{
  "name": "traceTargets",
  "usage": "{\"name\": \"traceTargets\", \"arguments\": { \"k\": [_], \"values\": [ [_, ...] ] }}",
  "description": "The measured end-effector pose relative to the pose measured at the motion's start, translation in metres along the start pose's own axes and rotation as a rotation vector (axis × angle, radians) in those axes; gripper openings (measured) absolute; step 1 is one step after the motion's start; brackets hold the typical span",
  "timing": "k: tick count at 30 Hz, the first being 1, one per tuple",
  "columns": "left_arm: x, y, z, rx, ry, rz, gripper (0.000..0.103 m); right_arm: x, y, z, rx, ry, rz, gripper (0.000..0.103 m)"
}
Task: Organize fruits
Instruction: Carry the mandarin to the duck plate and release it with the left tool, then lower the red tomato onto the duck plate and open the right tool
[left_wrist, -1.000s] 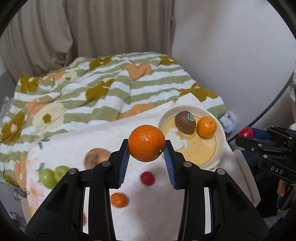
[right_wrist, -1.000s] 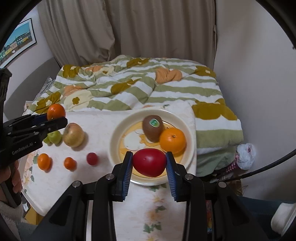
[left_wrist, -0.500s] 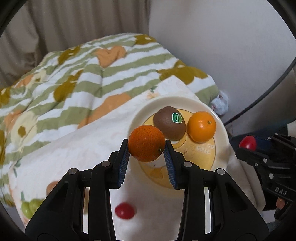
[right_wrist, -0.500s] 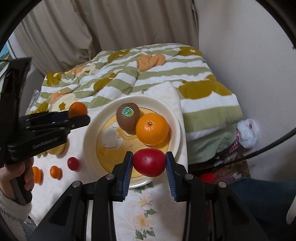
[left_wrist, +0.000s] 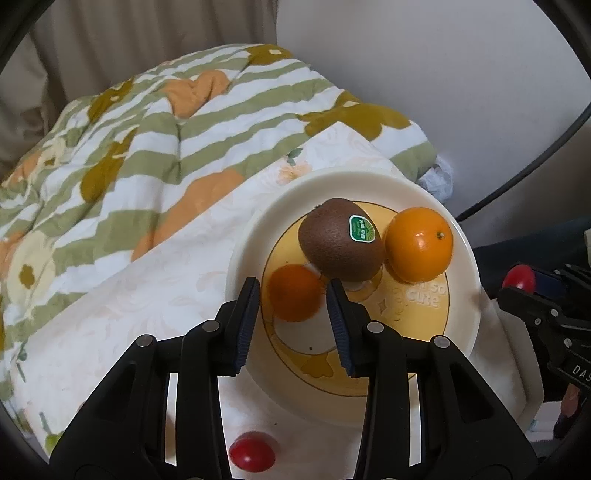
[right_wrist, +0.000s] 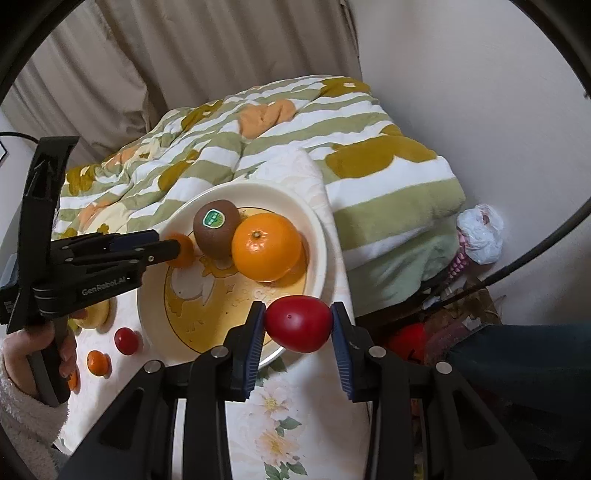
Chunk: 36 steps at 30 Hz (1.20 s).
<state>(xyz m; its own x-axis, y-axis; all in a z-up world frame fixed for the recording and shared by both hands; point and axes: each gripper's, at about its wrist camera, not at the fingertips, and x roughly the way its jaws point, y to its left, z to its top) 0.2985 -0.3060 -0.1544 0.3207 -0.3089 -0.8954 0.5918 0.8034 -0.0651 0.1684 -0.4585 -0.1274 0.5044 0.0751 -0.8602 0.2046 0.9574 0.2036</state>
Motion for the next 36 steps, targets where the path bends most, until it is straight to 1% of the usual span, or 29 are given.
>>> {"name": "traceTargets", "arguments": {
  "k": [3, 4, 5, 6, 7, 8, 9, 14, 18, 23, 27, 33, 36],
  "values": [
    [-0.004, 0.001, 0.000, -0.004, 0.001, 0.020, 0.046, -0.005, -0.004, 0.000, 0.009, -0.008, -0.007, 0.033],
    [-0.005, 0.001, 0.000, -0.001, 0.000, 0.029, 0.054, -0.006, -0.005, -0.001, 0.010, -0.010, -0.010, 0.033],
    [-0.007, 0.000, -0.001, 0.001, -0.002, 0.036, 0.082, -0.008, -0.006, -0.001, 0.010, -0.013, -0.011, 0.033],
    [-0.011, 0.000, -0.002, 0.000, -0.009, 0.041, 0.098, -0.010, -0.007, -0.002, 0.008, -0.015, -0.012, 0.033],
    [-0.016, 0.001, -0.004, -0.006, -0.024, 0.042, 0.103, -0.011, -0.008, -0.003, 0.006, -0.017, -0.013, 0.033],
    [-0.024, 0.002, -0.007, -0.018, -0.041, 0.036, 0.103, -0.013, -0.008, -0.003, 0.004, -0.018, -0.012, 0.033],
    [-0.027, 0.003, -0.008, -0.024, -0.041, 0.035, 0.103, -0.014, -0.008, -0.003, 0.001, -0.020, -0.011, 0.033],
    [-0.046, 0.002, -0.019, -0.035, -0.039, 0.095, 0.103, -0.016, -0.006, -0.002, -0.030, -0.024, 0.002, 0.033],
    [-0.063, 0.004, -0.032, -0.063, -0.045, 0.134, 0.103, -0.013, 0.003, 0.002, -0.087, -0.022, 0.023, 0.033],
    [-0.082, 0.015, -0.055, -0.135, -0.051, 0.145, 0.103, -0.006, 0.017, 0.004, -0.155, -0.015, 0.058, 0.033],
    [-0.097, 0.023, -0.072, -0.174, -0.061, 0.177, 0.103, 0.005, 0.030, 0.002, -0.221, -0.005, 0.076, 0.033],
    [-0.116, 0.035, -0.095, -0.259, -0.062, 0.164, 0.103, 0.029, 0.038, -0.001, -0.287, 0.019, 0.099, 0.033],
    [-0.120, 0.035, -0.106, -0.276, -0.064, 0.167, 0.103, 0.040, 0.042, -0.003, -0.325, 0.032, 0.097, 0.033]
  ]
}}
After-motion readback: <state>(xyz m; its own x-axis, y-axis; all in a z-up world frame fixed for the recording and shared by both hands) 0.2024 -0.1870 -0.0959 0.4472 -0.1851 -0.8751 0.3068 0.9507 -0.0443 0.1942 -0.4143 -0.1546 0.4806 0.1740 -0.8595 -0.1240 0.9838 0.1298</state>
